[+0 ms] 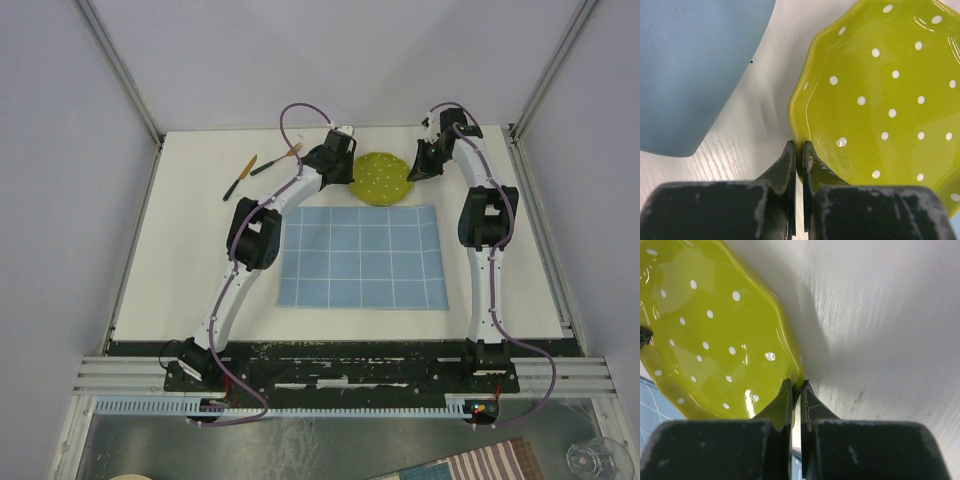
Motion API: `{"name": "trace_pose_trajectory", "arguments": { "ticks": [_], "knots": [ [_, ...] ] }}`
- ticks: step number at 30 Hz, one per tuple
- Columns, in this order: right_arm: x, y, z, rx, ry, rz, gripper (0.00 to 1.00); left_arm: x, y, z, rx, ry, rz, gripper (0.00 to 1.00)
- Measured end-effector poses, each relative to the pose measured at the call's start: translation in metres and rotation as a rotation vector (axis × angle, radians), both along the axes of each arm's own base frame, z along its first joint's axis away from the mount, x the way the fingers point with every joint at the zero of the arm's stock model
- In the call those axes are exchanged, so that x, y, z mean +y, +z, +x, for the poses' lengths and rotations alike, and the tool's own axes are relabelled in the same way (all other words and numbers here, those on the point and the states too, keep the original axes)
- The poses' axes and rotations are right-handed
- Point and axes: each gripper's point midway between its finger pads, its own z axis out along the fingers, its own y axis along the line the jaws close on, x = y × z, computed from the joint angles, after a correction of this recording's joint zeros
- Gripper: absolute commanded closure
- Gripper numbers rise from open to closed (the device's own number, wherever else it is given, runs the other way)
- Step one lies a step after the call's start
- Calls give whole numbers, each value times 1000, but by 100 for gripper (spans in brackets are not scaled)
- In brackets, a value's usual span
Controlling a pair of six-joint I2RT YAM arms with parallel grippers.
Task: Set the dinner table for one person
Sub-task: Pick up the plate at the center of the board.
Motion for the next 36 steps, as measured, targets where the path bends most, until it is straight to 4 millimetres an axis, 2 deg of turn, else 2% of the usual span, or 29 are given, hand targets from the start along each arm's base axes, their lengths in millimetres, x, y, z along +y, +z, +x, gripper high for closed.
{"name": "trace_pose_trajectory", "arguments": {
  "ticks": [5, 11, 22, 36],
  "knots": [
    [2, 3, 0, -11, 13, -18, 98, 2, 1, -1, 1, -5, 10, 97],
    [9, 16, -2, -24, 26, -16, 98, 6, 5, -5, 12, -2, 27, 97],
    [41, 43, -18, -58, 123, -43, 98, 35, 20, -5, 27, 32, 93, 97],
    [43, 45, -20, -59, 127, -42, 98, 38, 23, -4, 20, 33, 101, 97]
  ]
}}
